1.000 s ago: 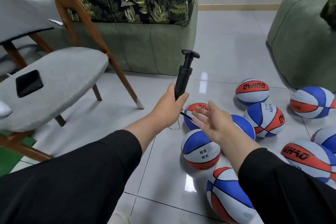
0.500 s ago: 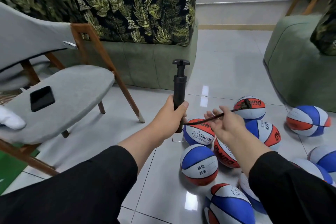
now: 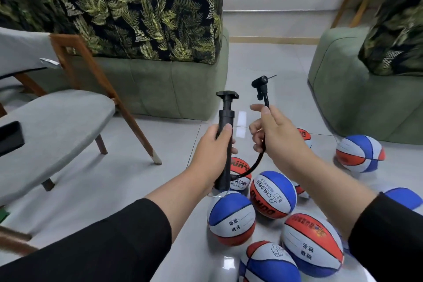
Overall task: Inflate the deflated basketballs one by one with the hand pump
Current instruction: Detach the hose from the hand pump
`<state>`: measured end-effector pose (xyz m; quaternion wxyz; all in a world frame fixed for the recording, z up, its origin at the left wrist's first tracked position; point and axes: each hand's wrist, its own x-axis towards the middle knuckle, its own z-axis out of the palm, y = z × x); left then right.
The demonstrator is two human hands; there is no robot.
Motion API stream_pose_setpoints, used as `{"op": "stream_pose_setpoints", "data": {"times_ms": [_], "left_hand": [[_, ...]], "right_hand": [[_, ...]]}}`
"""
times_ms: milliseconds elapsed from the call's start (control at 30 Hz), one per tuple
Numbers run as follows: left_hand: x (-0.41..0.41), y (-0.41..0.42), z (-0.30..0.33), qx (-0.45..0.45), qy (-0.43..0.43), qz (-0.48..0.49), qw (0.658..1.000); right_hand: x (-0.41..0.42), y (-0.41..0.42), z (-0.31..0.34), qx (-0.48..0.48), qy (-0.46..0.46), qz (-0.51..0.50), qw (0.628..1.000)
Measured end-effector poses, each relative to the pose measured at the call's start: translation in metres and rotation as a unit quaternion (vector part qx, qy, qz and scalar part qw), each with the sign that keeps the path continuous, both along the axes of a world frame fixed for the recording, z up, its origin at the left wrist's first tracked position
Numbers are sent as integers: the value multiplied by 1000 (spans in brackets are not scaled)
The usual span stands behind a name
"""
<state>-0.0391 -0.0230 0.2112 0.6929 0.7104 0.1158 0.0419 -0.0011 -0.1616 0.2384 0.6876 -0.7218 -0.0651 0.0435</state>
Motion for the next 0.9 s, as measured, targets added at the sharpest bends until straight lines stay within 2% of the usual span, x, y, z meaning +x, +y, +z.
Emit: {"op": "stream_pose_setpoints", "data": {"times_ms": [200, 333, 533, 733, 900], "left_hand": [[-4, -13, -3, -8, -4, -30, 1000], [-7, -21, -1, -11, 2, -27, 1000], [-11, -24, 3, -35, -4, -24, 999], [-7, -19, 4, -18, -19, -21, 999], [-5, -16, 5, -63, -20, -3, 998]], "right_hand": [[-4, -8, -3, 45, -1, -39, 998], [-5, -9, -3, 102, 38, -47, 993], [-4, -1, -2, 69, 28, -43, 996], [-8, 3, -2, 93, 27, -35, 995], [-6, -1, -4, -20, -37, -87, 995]]}}
